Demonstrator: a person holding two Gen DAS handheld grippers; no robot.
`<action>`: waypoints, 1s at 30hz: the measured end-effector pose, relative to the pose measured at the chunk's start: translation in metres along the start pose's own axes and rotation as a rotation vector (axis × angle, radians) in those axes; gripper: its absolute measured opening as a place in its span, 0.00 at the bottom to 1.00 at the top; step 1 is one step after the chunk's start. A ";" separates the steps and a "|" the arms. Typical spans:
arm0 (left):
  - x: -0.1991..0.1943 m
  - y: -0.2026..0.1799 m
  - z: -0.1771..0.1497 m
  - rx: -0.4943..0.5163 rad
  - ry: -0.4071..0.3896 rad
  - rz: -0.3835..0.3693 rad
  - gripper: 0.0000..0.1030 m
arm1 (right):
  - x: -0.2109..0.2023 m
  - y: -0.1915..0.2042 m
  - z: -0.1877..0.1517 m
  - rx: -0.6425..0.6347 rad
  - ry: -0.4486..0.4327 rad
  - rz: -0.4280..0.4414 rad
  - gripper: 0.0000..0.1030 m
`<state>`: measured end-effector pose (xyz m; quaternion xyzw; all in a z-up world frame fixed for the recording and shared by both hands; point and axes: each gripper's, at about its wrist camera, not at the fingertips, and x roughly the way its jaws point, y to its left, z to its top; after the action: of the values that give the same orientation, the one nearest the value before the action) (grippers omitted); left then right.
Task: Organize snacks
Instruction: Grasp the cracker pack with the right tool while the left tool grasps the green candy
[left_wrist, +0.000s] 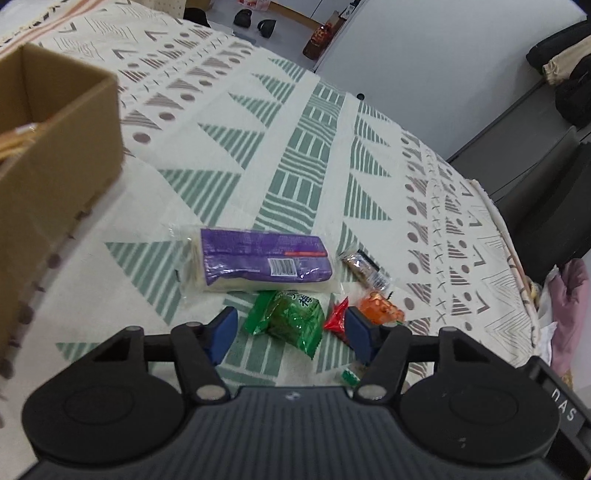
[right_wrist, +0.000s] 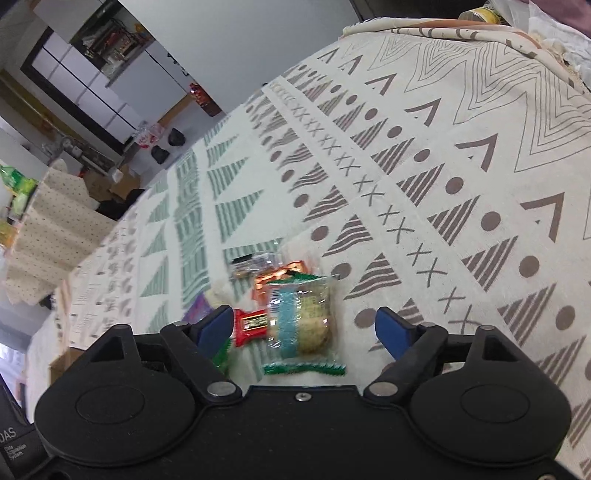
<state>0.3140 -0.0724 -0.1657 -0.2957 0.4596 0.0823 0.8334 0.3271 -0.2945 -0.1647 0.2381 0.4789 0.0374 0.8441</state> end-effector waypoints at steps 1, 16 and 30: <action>0.006 0.000 -0.001 0.006 0.003 0.014 0.61 | 0.005 0.001 -0.001 -0.009 0.008 -0.009 0.81; 0.030 0.002 -0.004 0.011 0.002 0.058 0.36 | 0.043 0.006 -0.001 -0.047 0.044 -0.040 0.72; -0.013 0.004 -0.017 0.066 -0.031 0.028 0.36 | 0.000 -0.005 -0.011 -0.018 -0.003 0.000 0.46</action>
<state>0.2932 -0.0769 -0.1639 -0.2603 0.4530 0.0835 0.8485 0.3175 -0.2944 -0.1716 0.2305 0.4772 0.0413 0.8471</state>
